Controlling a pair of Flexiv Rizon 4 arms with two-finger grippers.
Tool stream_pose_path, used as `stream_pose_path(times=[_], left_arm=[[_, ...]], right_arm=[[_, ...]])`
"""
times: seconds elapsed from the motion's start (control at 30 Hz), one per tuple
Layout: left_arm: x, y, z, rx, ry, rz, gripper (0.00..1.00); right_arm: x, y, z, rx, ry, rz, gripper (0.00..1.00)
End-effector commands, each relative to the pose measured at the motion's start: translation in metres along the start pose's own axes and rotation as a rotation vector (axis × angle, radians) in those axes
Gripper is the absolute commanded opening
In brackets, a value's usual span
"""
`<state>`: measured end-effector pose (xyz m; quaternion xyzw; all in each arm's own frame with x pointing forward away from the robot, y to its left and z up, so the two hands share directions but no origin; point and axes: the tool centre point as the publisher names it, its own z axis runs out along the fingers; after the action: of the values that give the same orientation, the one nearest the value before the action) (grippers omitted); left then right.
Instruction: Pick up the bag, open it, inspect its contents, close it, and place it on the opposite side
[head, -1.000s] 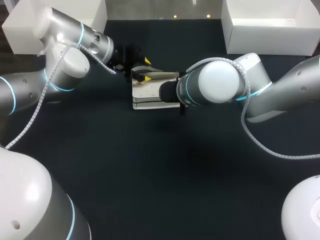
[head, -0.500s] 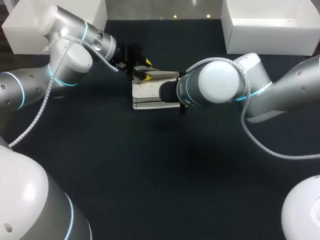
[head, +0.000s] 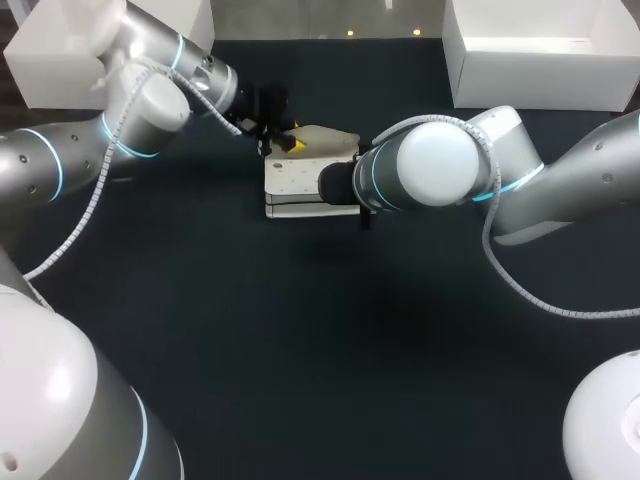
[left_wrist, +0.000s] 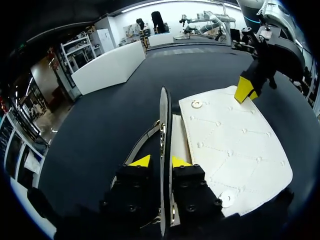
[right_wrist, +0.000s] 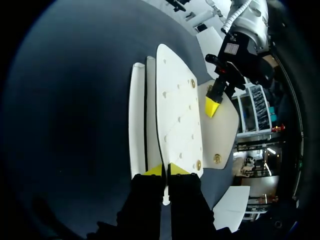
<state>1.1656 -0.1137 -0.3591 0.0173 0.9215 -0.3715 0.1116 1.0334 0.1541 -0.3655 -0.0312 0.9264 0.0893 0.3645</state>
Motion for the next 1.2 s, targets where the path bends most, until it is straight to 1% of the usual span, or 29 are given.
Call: stream_pose_path(times=[0.03, 0.2, 0.37, 0.4, 0.43, 0.47, 0.73, 0.9, 0.93, 1.0, 1.03, 1.07, 1.2], left_arm=[[-0.008, 0.006, 0.005, 0.020, 0.020, -0.004, 0.00], [-0.009, 0.003, 0.001, 0.034, 0.019, 0.003, 0.00], [-0.011, -0.001, -0.003, 0.065, 0.030, 0.001, 0.00], [-0.011, -0.002, -0.004, 0.069, 0.032, 0.000, 0.00], [-0.012, -0.003, -0.006, 0.072, 0.032, 0.001, 0.00], [-0.012, -0.005, -0.008, 0.078, 0.032, 0.002, 0.00], [-0.019, -0.023, -0.025, 0.107, 0.033, 0.013, 0.00], [-0.022, -0.029, -0.032, 0.121, 0.049, 0.008, 0.00], [-0.022, -0.030, -0.034, 0.122, 0.054, 0.006, 0.00], [-0.022, -0.033, -0.037, 0.145, 0.083, -0.007, 0.00], [-0.023, -0.034, -0.039, 0.143, 0.091, -0.006, 0.00], [-0.023, -0.036, -0.040, 0.147, 0.094, -0.008, 0.00], [-0.024, -0.043, -0.048, 0.150, 0.113, -0.009, 0.00]], right_arm=[[0.002, 0.000, 0.000, -0.002, -0.007, 0.001, 0.00], [0.002, 0.000, 0.000, 0.000, -0.007, 0.001, 0.00], [0.001, 0.002, -0.003, 0.017, -0.001, 0.011, 0.00], [0.000, 0.002, -0.005, 0.017, 0.007, 0.010, 0.36], [0.000, 0.003, -0.007, 0.016, 0.015, 0.009, 0.92], [-0.001, 0.003, -0.010, 0.021, 0.017, 0.009, 1.00], [-0.014, 0.008, -0.047, 0.002, 0.084, 0.036, 1.00], [-0.024, 0.017, -0.065, 0.014, 0.129, 0.032, 1.00], [-0.026, 0.018, -0.067, 0.019, 0.136, 0.030, 0.90], [-0.032, 0.021, -0.071, 0.035, 0.143, 0.024, 0.45], [-0.035, 0.022, -0.072, 0.037, 0.153, 0.025, 0.20], [-0.038, 0.022, -0.073, 0.046, 0.157, 0.026, 0.00], [-0.048, 0.025, -0.076, 0.052, 0.180, 0.037, 0.00]])
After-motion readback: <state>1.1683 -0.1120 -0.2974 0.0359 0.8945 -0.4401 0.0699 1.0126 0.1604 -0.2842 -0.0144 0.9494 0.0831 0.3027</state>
